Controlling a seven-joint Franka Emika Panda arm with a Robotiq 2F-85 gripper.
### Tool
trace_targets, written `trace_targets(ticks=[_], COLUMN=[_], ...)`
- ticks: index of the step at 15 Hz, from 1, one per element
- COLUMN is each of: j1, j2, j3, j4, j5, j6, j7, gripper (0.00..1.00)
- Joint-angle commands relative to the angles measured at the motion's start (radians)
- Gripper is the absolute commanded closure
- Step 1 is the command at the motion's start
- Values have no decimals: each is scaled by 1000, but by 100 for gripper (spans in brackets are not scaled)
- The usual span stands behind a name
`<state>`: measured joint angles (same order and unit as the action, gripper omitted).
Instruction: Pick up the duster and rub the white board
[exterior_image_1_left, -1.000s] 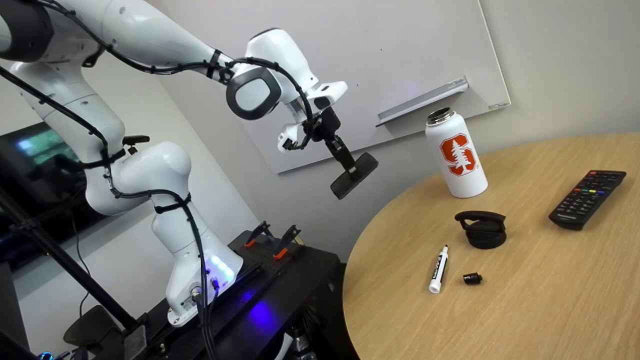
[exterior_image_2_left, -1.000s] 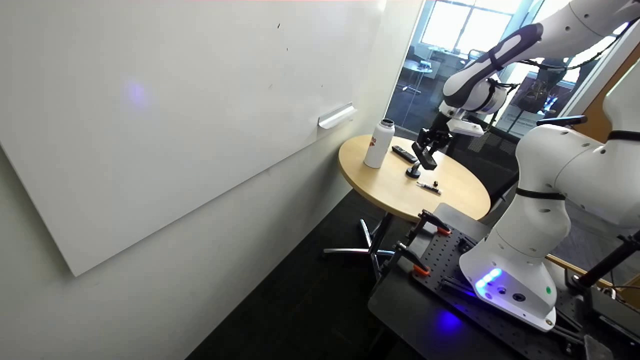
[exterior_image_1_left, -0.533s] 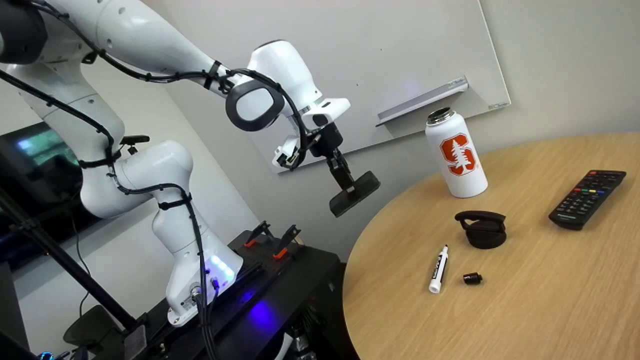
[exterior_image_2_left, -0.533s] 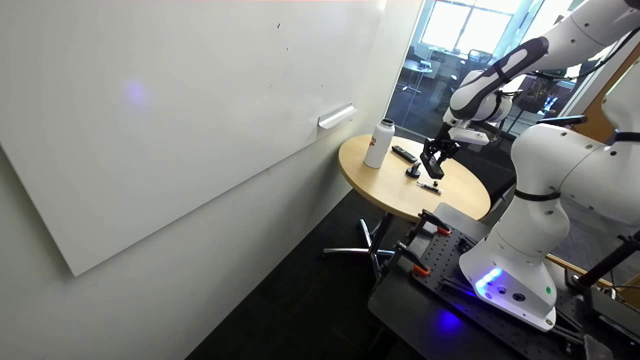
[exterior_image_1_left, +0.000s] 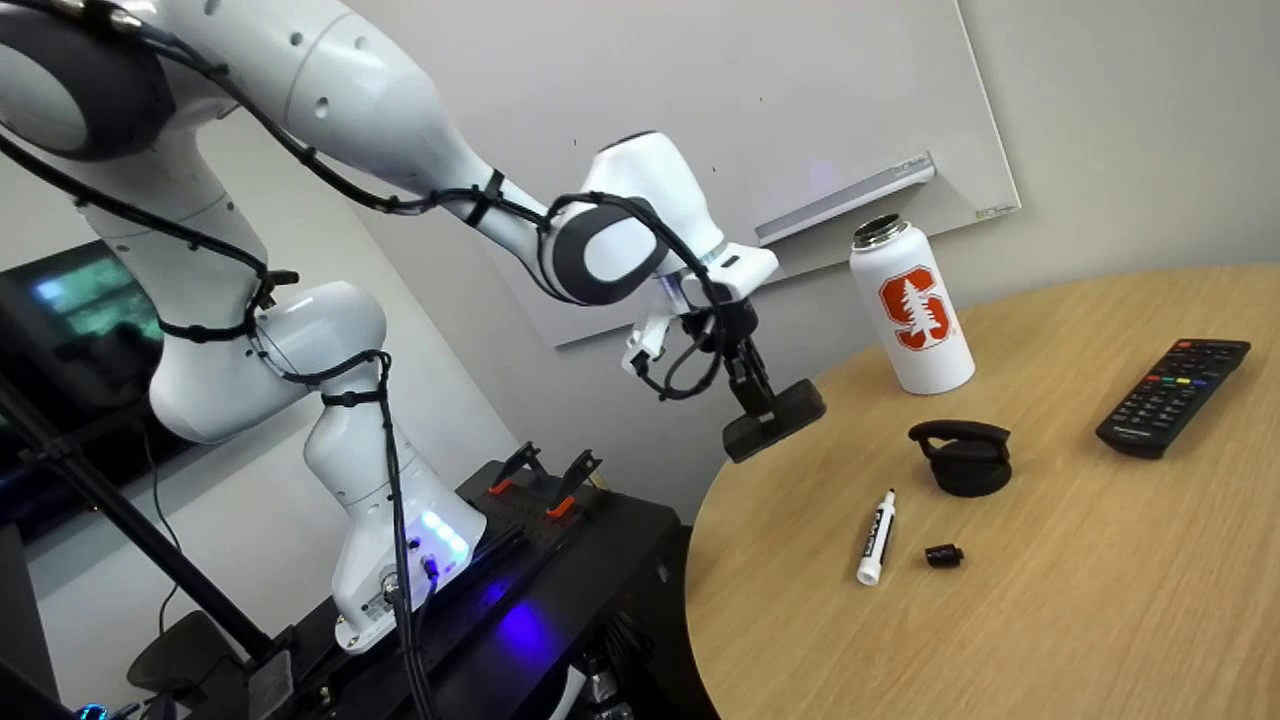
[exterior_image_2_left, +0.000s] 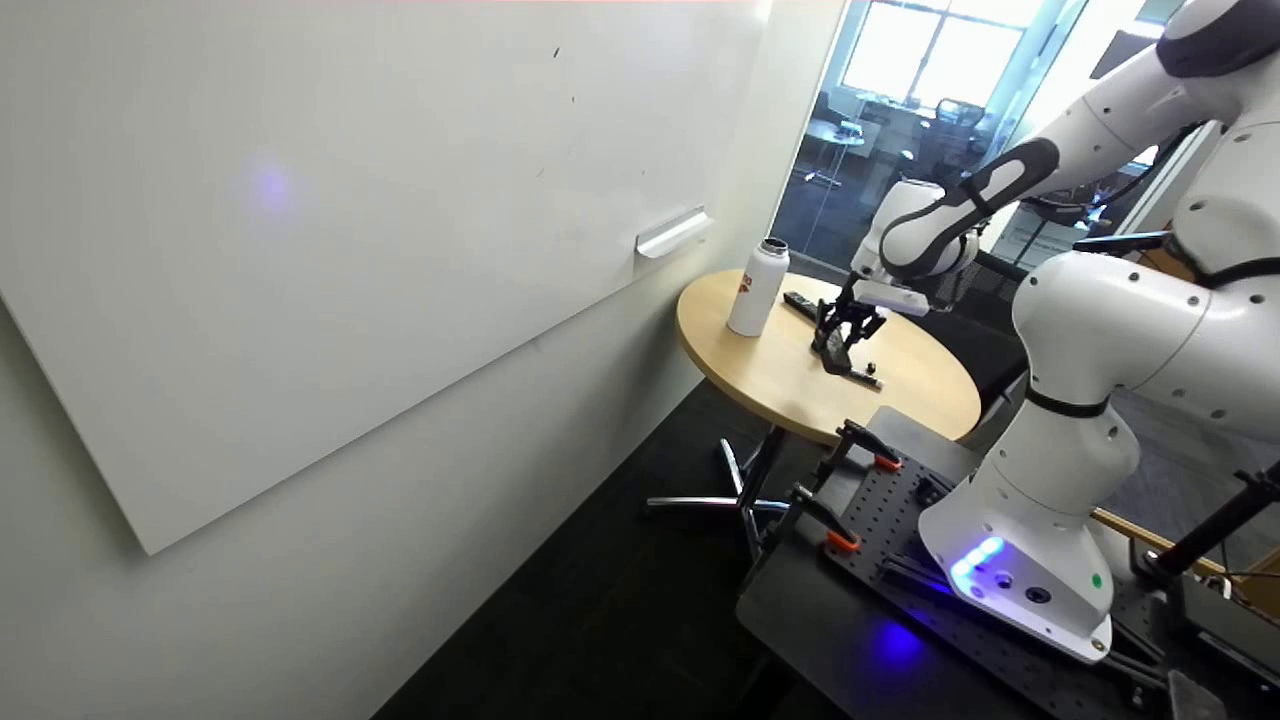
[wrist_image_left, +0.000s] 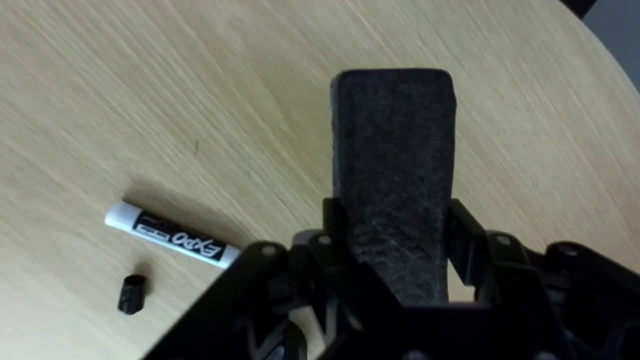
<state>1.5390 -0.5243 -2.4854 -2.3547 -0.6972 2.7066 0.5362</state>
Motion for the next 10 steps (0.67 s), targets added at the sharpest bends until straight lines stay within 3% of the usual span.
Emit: trace_targets(ticks=[1, 5, 9, 10], j1=[124, 181, 196, 195], j2=[-192, -292, -280, -269], j3=[-75, -77, -57, -52], j4=[186, 291, 312, 308], j5=[-35, 12, 36, 40], j6=[4, -3, -53, -69], j7=[64, 8, -29, -45], gripper=[73, 73, 73, 23])
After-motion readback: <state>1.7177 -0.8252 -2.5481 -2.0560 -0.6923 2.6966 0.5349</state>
